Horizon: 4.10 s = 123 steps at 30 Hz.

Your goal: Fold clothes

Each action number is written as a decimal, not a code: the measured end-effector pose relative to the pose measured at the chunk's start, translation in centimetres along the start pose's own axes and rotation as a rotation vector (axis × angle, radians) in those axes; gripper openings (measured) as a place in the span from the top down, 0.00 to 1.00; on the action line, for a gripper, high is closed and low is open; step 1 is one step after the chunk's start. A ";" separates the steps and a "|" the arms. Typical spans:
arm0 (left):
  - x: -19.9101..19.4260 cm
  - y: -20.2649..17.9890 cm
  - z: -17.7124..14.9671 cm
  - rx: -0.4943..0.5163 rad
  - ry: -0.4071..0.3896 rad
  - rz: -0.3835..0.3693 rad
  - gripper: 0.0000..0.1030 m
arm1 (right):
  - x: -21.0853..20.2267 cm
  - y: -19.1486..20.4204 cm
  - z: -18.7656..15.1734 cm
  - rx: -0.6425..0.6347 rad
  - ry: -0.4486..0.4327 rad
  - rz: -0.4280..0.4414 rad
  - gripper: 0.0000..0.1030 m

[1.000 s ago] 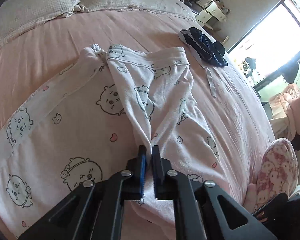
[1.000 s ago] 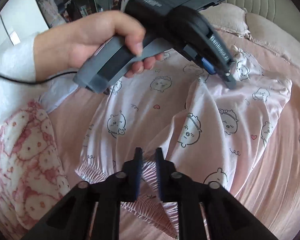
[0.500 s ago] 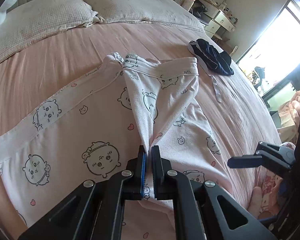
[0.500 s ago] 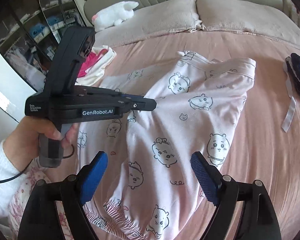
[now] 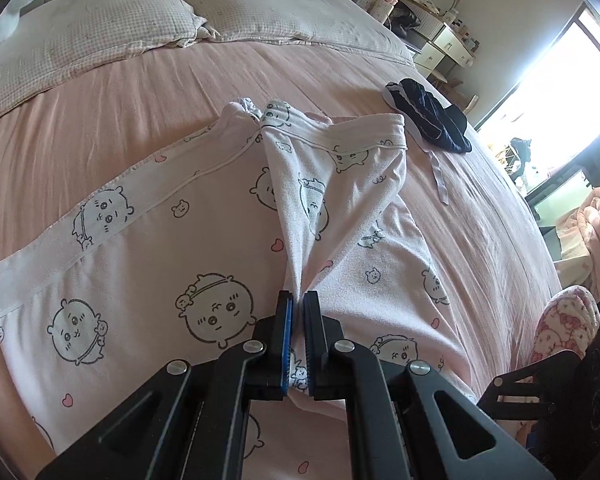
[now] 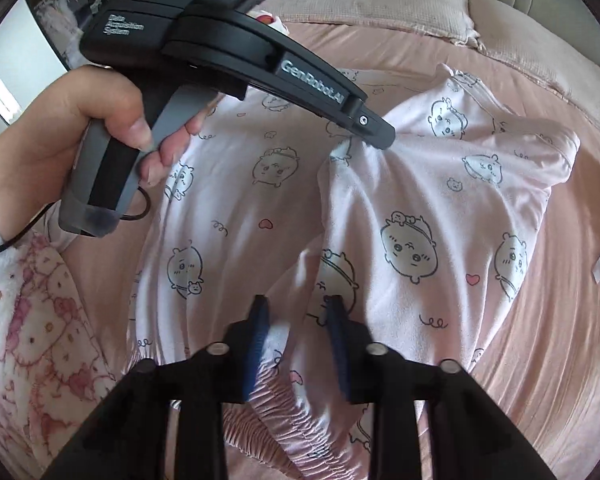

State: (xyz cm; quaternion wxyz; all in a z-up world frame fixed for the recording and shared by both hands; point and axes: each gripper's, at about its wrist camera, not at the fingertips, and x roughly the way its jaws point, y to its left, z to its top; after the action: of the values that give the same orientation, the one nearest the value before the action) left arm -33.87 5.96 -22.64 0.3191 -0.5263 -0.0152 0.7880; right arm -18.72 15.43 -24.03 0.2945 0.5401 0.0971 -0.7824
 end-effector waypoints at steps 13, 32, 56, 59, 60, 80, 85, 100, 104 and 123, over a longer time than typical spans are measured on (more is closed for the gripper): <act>-3.8 0.3 -3.4 -0.043 0.068 0.087 0.30 | -2.9 -3.2 -1.3 0.193 -0.097 -0.006 0.70; -1.7 -8.4 -11.2 -0.195 0.180 0.044 0.76 | -2.3 -7.9 8.4 0.029 -0.066 -0.059 0.15; -2.9 -8.6 -10.6 -0.206 0.124 -0.018 0.84 | 2.8 -10.1 11.3 0.017 -0.081 -0.126 0.83; -3.7 -8.1 -10.7 -0.231 0.117 -0.013 0.84 | 1.8 -10.2 11.4 0.002 -0.095 -0.139 0.88; -3.9 -8.0 -10.8 -0.230 0.119 0.000 0.84 | 1.5 -10.1 11.4 -0.004 -0.099 -0.147 0.88; -4.6 -5.4 -9.4 -0.373 -0.013 0.061 0.40 | -3.9 -13.1 1.2 0.282 -0.049 -0.178 0.41; -0.9 -5.7 -6.6 -0.279 0.019 0.073 0.41 | -3.3 -14.5 1.2 0.343 -0.062 -0.133 0.37; -11.5 -5.6 -9.6 -0.364 -0.106 0.033 0.97 | -4.2 -16.5 1.0 0.468 -0.116 -0.031 0.37; -10.5 -3.5 -10.8 -0.421 -0.007 0.033 0.96 | -4.4 -15.8 1.0 0.453 -0.114 -0.034 0.36; -1.8 -3.4 -6.5 -0.456 0.016 -0.064 0.35 | -5.2 -14.9 0.1 0.468 -0.108 0.054 0.33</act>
State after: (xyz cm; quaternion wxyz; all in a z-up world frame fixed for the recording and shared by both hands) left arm -26.31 5.73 -22.82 0.2169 -0.5904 -0.2073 0.7493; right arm -26.03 29.28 -21.76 0.1869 0.5535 -0.1172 -0.8031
